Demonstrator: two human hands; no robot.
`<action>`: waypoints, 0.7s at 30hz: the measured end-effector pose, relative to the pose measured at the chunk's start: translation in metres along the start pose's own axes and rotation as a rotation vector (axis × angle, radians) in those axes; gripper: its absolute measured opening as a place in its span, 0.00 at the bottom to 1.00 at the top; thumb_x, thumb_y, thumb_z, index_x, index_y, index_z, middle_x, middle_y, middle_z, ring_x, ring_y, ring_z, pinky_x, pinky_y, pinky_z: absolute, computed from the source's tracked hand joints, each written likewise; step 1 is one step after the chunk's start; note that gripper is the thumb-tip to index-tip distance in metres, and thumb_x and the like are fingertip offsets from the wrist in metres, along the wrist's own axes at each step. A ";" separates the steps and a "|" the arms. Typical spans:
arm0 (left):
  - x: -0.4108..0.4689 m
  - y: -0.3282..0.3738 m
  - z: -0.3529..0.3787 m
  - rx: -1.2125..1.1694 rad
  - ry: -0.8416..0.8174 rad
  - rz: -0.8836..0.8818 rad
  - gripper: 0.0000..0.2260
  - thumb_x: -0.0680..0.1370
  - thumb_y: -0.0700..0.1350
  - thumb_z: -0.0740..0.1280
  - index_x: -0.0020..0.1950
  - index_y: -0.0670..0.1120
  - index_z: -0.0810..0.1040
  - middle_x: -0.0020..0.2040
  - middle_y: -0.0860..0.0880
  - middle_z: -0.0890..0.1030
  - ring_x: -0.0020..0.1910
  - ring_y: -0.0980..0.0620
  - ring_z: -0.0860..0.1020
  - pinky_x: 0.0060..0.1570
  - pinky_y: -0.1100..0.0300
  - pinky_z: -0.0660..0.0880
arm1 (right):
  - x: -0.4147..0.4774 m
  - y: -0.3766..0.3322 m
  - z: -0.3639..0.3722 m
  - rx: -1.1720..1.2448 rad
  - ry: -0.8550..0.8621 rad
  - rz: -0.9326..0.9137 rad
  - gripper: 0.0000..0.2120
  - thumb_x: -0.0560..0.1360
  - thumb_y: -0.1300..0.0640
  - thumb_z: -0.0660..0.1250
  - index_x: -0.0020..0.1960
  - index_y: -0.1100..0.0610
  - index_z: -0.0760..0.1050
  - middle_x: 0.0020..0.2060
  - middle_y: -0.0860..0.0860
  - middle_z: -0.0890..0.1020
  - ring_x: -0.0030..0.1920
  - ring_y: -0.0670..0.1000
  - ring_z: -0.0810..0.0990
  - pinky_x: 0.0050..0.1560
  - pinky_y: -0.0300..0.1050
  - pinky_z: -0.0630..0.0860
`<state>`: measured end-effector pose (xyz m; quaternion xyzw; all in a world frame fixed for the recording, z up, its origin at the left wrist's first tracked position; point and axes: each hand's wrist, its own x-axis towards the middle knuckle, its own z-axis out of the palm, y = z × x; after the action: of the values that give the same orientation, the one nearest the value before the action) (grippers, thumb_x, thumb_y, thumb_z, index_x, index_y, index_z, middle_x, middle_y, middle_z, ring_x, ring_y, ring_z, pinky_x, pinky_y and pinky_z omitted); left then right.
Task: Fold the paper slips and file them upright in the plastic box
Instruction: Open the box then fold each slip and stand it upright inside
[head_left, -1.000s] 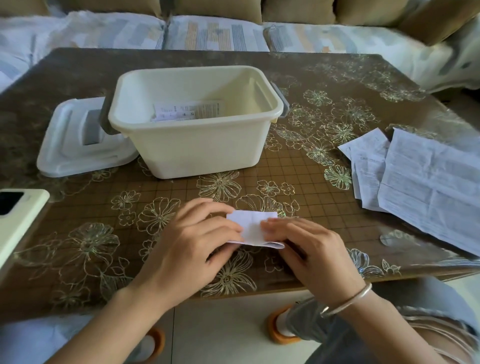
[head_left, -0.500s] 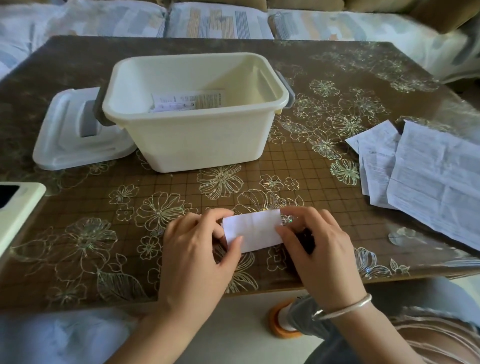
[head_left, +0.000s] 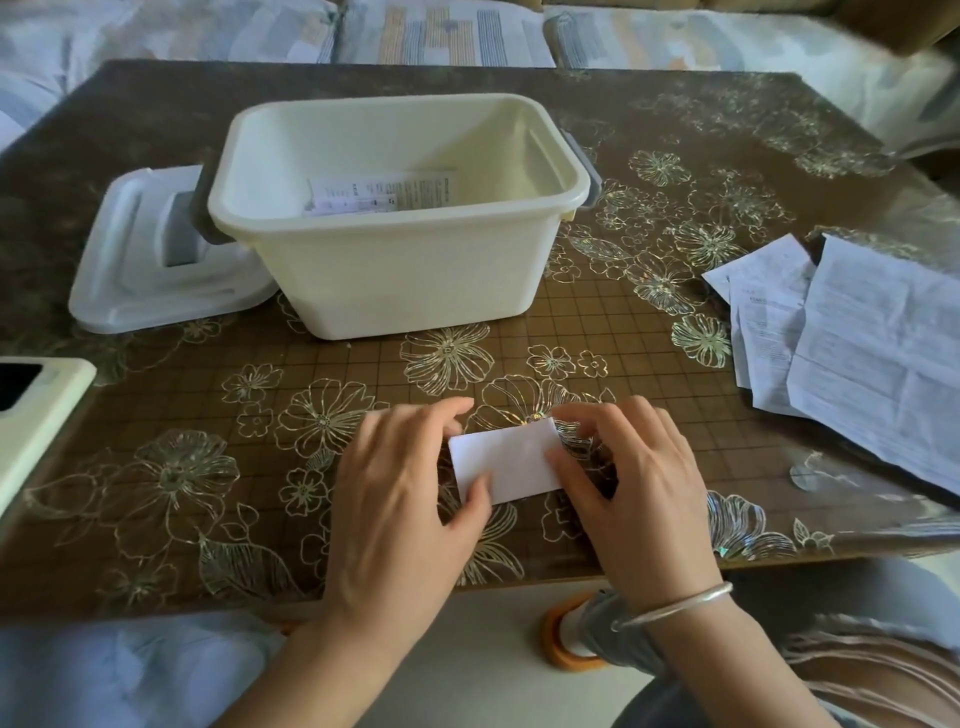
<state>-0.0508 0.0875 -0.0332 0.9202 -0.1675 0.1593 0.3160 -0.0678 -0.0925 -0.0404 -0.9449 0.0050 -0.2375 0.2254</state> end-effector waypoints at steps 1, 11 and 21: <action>0.000 0.000 0.000 0.007 0.002 0.004 0.19 0.70 0.45 0.72 0.61 0.46 0.77 0.55 0.51 0.76 0.56 0.51 0.73 0.58 0.56 0.71 | 0.001 -0.001 0.000 -0.001 -0.001 -0.001 0.12 0.73 0.50 0.66 0.55 0.51 0.79 0.45 0.48 0.76 0.44 0.51 0.72 0.42 0.48 0.72; 0.002 -0.006 -0.003 0.042 -0.090 0.199 0.07 0.75 0.47 0.65 0.48 0.51 0.83 0.50 0.58 0.80 0.55 0.53 0.75 0.56 0.56 0.70 | 0.003 -0.004 -0.005 -0.050 -0.073 -0.250 0.05 0.74 0.57 0.66 0.48 0.53 0.80 0.51 0.50 0.78 0.48 0.53 0.76 0.42 0.50 0.75; 0.004 -0.011 -0.014 0.086 -0.167 0.322 0.10 0.74 0.53 0.68 0.51 0.52 0.84 0.50 0.58 0.81 0.54 0.53 0.76 0.58 0.56 0.68 | -0.011 0.001 -0.012 -0.168 -0.099 -0.005 0.27 0.72 0.37 0.59 0.58 0.55 0.81 0.59 0.53 0.79 0.59 0.58 0.76 0.54 0.55 0.75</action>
<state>-0.0452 0.1031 -0.0267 0.9041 -0.3313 0.1377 0.2320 -0.0831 -0.0970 -0.0361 -0.9710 0.0115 -0.1898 0.1447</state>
